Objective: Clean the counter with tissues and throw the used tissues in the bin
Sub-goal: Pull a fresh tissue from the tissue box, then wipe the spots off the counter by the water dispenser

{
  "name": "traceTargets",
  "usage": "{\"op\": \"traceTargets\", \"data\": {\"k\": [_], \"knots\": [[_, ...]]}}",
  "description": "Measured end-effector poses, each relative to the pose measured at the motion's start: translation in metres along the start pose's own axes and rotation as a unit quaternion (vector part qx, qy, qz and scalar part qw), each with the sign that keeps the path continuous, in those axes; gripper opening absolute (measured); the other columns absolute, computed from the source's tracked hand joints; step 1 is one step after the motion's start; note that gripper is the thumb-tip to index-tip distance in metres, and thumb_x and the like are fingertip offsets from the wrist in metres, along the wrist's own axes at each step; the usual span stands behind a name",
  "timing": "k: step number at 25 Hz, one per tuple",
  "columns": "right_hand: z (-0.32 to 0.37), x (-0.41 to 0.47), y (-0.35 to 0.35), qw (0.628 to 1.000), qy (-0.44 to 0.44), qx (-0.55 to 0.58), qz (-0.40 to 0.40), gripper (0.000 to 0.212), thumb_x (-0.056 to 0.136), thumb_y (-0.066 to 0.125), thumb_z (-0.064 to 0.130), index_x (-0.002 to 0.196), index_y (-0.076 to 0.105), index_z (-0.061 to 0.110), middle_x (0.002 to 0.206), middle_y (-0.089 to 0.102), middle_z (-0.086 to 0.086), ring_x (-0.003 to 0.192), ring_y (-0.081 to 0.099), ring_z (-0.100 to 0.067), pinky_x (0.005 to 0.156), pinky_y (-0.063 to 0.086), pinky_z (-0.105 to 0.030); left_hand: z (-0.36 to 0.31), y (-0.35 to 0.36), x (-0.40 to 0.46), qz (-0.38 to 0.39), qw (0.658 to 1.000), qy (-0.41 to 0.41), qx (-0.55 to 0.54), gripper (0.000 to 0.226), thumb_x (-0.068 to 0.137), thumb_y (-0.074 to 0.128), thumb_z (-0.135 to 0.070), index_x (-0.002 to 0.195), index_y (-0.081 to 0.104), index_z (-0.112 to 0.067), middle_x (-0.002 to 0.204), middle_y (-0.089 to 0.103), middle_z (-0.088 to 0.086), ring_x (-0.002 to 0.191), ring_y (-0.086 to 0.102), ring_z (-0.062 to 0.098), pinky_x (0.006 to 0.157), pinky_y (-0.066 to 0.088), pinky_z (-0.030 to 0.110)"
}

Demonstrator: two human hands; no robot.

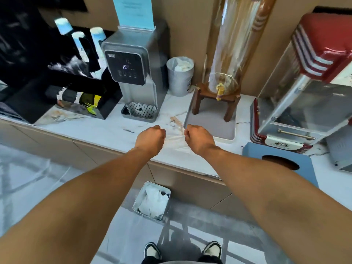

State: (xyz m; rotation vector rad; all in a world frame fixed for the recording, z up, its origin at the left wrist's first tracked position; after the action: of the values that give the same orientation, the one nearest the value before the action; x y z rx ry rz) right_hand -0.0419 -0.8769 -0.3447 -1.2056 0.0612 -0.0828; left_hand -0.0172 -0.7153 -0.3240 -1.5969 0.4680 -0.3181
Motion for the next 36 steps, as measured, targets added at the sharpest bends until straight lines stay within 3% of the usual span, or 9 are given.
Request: {"op": "traceTargets", "data": {"k": [5,10,19,27,31,36], "knots": [[0.075,0.025,0.018,1.000,-0.002,0.021,-0.001,0.022,0.089,0.049,0.009,0.103,0.054,0.025,0.100,0.067,-0.005,0.082,0.054,-0.028,0.068,0.048,-0.033,0.084,-0.013,-0.001,-0.007,1.000,-0.003,0.001,0.019,0.097,0.053,-0.010,0.110,0.067,-0.011,0.111,0.061,0.010,0.102,0.061,0.034,0.078,0.054,0.042],[0.117,0.043,0.037,1.000,-0.019,0.012,0.012,0.021,0.091,0.046,0.007,0.102,0.056,0.023,0.098,0.063,-0.007,0.089,0.057,-0.031,0.074,0.051,-0.037,0.135,-0.011,0.000,-0.014,0.999,-0.018,-0.030,0.019,0.098,0.054,-0.010,0.110,0.069,-0.012,0.113,0.062,0.009,0.102,0.061,0.034,0.080,0.055,0.042],[0.107,0.103,0.081,0.995,0.013,0.084,0.045,0.027,0.093,0.049,0.008,0.105,0.069,0.022,0.109,0.067,-0.010,0.097,0.061,-0.029,0.079,0.053,-0.032,0.163,0.009,0.044,0.008,0.998,-0.047,-0.040,0.019,0.097,0.054,-0.013,0.109,0.070,-0.012,0.110,0.063,0.010,0.098,0.062,0.034,0.078,0.055,0.042],[0.094,0.152,0.099,0.986,0.014,0.157,0.054,0.024,0.089,0.053,0.006,0.095,0.072,0.020,0.104,0.071,-0.008,0.092,0.064,-0.027,0.076,0.052,-0.029,0.186,0.027,0.080,0.004,0.990,-0.117,-0.082,0.021,0.097,0.054,-0.015,0.105,0.073,-0.015,0.110,0.064,0.009,0.098,0.062,0.032,0.075,0.054,0.038],[0.095,0.164,0.110,0.984,0.034,0.167,0.055,0.025,0.090,0.053,0.006,0.098,0.074,0.018,0.107,0.072,-0.008,0.095,0.066,-0.026,0.082,0.053,-0.029,0.197,0.035,0.095,0.001,0.986,-0.127,-0.106,0.020,0.096,0.055,-0.013,0.102,0.074,-0.016,0.109,0.064,0.009,0.097,0.062,0.032,0.071,0.049,0.033],[0.114,0.179,0.121,0.979,0.076,0.189,0.033,0.024,0.092,0.054,0.008,0.104,0.073,0.014,0.108,0.072,-0.009,0.100,0.065,-0.026,0.088,0.054,-0.035,0.222,0.043,0.112,0.003,0.981,-0.121,-0.150,0.018,0.093,0.057,-0.010,0.096,0.074,-0.013,0.110,0.064,0.011,0.098,0.064,0.034,0.077,0.054,0.037]]}}
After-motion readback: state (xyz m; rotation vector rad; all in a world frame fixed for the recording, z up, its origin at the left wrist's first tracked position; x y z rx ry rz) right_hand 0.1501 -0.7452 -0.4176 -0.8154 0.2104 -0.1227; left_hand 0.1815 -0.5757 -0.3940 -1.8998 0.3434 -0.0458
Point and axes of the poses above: each hand's wrist, its own x-axis towards the middle knuckle, its own y-axis out of the palm, z = x × y, the point moved 8 cm from there along x, towards the middle knuckle
